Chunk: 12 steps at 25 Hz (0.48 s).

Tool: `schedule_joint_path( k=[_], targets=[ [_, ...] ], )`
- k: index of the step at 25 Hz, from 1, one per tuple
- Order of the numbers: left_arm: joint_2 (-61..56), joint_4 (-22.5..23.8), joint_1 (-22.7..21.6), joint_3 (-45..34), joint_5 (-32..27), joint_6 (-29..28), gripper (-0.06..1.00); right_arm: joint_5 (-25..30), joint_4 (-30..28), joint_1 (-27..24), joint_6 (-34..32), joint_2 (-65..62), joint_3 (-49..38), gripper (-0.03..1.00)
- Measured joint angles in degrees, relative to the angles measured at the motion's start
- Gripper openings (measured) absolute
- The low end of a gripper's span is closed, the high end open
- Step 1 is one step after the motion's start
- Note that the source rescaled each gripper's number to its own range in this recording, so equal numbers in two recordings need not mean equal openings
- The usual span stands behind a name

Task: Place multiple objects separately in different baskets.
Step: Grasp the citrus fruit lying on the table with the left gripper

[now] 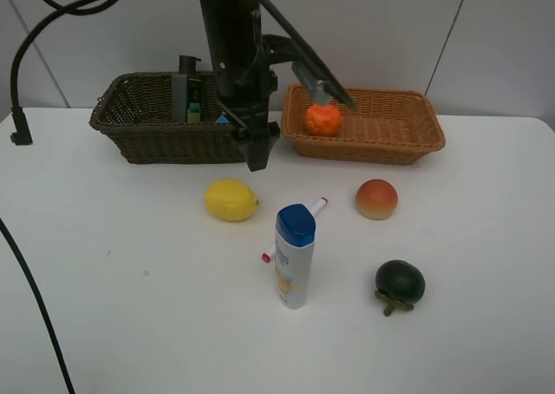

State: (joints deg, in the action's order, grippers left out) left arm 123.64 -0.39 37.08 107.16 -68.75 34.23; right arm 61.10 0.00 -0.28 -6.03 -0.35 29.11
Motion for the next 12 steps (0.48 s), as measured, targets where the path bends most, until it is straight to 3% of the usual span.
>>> schedule_joint_path(
  k=[12],
  targets=[
    [7.1,0.9,0.0,0.0,-0.1,2.9,1.0,0.0,0.0,0.0,0.0,0.0,0.0,1.0]
  ],
)
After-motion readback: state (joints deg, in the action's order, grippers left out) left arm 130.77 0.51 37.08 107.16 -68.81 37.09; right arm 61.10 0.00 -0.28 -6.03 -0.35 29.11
